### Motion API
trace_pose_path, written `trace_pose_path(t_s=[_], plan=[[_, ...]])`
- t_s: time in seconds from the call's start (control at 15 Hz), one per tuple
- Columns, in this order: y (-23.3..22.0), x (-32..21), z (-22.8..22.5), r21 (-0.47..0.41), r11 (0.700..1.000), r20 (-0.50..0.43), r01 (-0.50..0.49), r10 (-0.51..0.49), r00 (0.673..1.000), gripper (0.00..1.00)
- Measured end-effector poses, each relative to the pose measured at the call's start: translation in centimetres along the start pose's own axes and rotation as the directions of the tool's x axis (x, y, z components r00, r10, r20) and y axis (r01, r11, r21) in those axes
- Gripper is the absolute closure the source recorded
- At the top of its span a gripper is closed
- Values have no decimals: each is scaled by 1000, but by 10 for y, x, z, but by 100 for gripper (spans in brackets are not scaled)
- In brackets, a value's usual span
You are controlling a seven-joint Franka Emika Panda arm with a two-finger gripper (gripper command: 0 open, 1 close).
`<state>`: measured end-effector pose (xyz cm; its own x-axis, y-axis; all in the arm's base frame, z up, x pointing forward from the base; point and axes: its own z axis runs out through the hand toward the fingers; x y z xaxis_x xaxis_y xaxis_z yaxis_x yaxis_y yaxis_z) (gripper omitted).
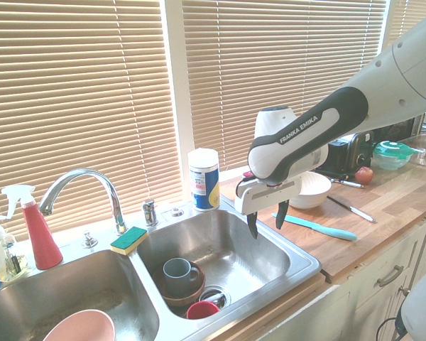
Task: Put the knife into the sink
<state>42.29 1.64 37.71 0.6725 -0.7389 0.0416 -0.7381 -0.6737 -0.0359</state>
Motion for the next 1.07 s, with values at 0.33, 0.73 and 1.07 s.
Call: trace_pose_path(t_s=[0.33,0.73,1.07], plan=[[5,9,-3,7,997,-2,83,-83,997,0],[76,69,-13,-56,909,-1,413,-413,911,0],[131,103,3,-97,902,18,421,-422,907,0]])
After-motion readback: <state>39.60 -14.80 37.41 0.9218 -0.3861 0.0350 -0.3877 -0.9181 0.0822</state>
